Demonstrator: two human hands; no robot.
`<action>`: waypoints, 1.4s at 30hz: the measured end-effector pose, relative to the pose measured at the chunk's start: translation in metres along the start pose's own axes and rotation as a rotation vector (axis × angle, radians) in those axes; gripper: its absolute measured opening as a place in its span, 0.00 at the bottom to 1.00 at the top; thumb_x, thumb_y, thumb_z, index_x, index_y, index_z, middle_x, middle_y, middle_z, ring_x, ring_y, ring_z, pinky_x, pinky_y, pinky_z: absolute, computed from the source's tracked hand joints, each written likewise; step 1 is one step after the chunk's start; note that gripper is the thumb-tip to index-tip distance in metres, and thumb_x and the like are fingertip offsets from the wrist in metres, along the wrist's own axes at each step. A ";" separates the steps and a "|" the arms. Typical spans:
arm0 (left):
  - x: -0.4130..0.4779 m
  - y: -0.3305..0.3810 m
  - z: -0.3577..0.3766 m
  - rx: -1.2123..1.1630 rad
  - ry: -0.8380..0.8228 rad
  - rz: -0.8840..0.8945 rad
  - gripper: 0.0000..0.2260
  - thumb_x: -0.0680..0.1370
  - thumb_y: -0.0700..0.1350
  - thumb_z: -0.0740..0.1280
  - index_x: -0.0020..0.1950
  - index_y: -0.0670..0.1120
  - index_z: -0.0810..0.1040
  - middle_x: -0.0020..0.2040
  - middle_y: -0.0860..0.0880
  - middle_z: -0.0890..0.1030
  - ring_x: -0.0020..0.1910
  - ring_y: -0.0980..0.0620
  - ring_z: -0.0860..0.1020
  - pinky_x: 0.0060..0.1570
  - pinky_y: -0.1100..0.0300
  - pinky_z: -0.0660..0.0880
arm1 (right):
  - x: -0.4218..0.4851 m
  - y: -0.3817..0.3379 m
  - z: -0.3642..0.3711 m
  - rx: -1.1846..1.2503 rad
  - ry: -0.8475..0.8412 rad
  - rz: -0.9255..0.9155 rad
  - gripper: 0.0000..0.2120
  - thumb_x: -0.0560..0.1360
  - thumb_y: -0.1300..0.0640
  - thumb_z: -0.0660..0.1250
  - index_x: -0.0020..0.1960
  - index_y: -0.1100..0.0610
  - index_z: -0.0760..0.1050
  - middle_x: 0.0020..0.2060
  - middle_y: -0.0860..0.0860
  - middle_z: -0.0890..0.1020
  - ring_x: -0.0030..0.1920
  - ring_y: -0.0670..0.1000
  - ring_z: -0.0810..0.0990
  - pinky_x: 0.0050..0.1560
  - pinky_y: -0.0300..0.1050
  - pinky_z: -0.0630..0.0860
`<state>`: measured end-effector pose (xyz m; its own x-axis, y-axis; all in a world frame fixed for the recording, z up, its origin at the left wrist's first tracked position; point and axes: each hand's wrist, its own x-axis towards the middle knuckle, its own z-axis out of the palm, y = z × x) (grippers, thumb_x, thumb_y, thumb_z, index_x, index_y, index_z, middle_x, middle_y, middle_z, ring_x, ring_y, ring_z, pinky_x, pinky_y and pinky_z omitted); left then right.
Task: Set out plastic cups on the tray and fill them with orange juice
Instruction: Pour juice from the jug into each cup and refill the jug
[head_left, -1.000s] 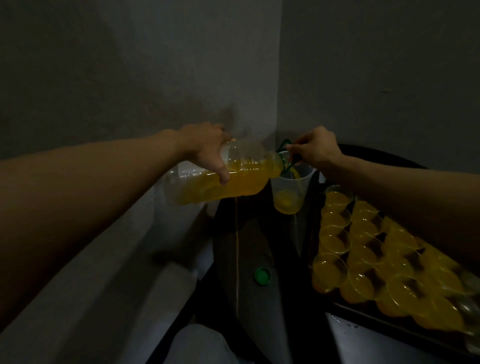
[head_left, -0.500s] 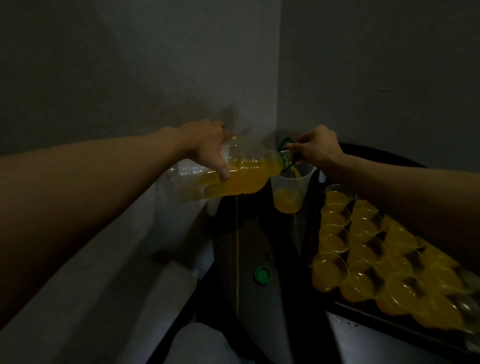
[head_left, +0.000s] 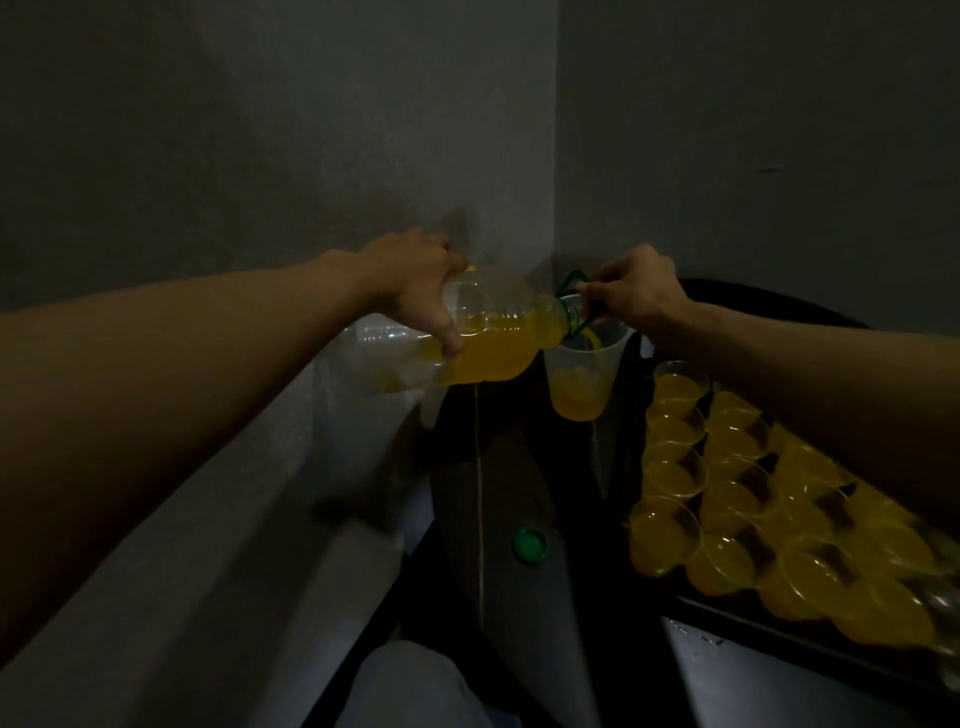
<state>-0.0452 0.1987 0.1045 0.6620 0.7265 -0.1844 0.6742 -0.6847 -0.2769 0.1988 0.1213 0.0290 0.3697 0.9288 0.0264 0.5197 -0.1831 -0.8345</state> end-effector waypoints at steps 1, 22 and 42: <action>0.000 0.000 0.000 0.003 0.000 -0.001 0.51 0.61 0.69 0.77 0.78 0.50 0.65 0.67 0.46 0.71 0.65 0.42 0.71 0.52 0.51 0.69 | 0.000 0.000 0.000 -0.002 -0.001 -0.004 0.04 0.78 0.59 0.69 0.47 0.60 0.80 0.39 0.52 0.83 0.30 0.40 0.82 0.30 0.29 0.76; -0.007 0.000 -0.014 0.061 -0.005 -0.021 0.50 0.59 0.71 0.76 0.76 0.50 0.68 0.65 0.47 0.72 0.64 0.43 0.70 0.57 0.49 0.71 | 0.003 0.000 0.004 -0.023 0.027 -0.013 0.08 0.78 0.58 0.70 0.46 0.63 0.82 0.39 0.55 0.85 0.36 0.46 0.84 0.38 0.36 0.81; -0.009 -0.004 -0.015 0.094 0.007 -0.028 0.54 0.58 0.74 0.74 0.78 0.52 0.65 0.68 0.46 0.70 0.66 0.43 0.69 0.59 0.49 0.69 | 0.003 0.002 0.008 0.040 0.033 0.005 0.07 0.78 0.57 0.71 0.43 0.59 0.82 0.37 0.53 0.85 0.34 0.42 0.84 0.35 0.33 0.79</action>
<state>-0.0485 0.1942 0.1214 0.6454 0.7449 -0.1692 0.6591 -0.6550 -0.3695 0.1952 0.1265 0.0234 0.3977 0.9166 0.0402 0.4872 -0.1738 -0.8558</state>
